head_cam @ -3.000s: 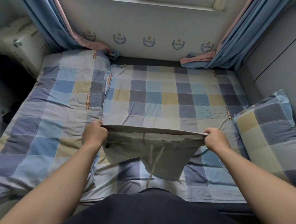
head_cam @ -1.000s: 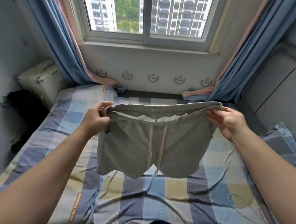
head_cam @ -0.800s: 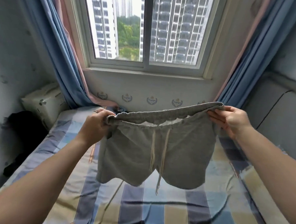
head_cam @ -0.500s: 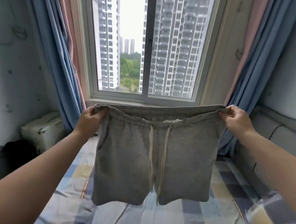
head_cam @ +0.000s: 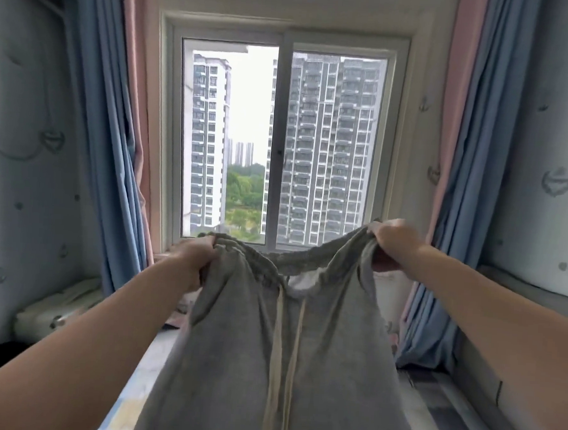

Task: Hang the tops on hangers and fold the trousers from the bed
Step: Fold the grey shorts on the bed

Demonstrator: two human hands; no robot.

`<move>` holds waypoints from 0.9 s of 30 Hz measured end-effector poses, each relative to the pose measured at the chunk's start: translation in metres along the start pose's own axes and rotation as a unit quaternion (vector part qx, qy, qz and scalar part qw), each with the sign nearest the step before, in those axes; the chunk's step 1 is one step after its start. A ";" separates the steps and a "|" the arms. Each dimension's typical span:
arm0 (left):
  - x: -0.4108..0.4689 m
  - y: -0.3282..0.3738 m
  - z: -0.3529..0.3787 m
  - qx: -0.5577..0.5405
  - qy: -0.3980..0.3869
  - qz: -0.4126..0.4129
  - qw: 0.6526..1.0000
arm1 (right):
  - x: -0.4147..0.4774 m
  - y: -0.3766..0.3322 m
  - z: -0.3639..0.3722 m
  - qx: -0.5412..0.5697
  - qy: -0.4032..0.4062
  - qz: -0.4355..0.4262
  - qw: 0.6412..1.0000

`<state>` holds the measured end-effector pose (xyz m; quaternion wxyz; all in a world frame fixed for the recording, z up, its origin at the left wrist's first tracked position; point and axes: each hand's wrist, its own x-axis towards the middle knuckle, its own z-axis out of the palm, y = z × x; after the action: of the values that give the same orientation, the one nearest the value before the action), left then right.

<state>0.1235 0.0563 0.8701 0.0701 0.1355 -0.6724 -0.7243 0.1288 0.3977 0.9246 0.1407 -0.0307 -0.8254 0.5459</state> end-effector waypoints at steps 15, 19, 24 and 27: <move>-0.099 0.011 0.078 0.040 -0.234 0.187 0.953 | -0.050 -0.038 0.049 0.016 -0.154 -0.227 0.961; -0.085 -0.009 0.089 -0.013 -0.148 0.206 0.967 | -0.052 -0.025 0.041 0.068 -0.194 -0.210 0.956; -0.065 -0.029 0.081 -0.082 -0.197 0.119 0.970 | -0.051 0.050 0.023 0.103 -0.091 -0.089 0.987; -0.063 -0.040 0.074 -0.121 -0.269 0.083 0.952 | -0.060 0.114 0.030 0.161 -0.304 0.052 0.937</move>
<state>0.1655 0.1479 0.8416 -0.0380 -0.1303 -0.5824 -0.8015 0.1666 0.4047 0.7978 -0.1429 0.1168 -0.7270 0.6614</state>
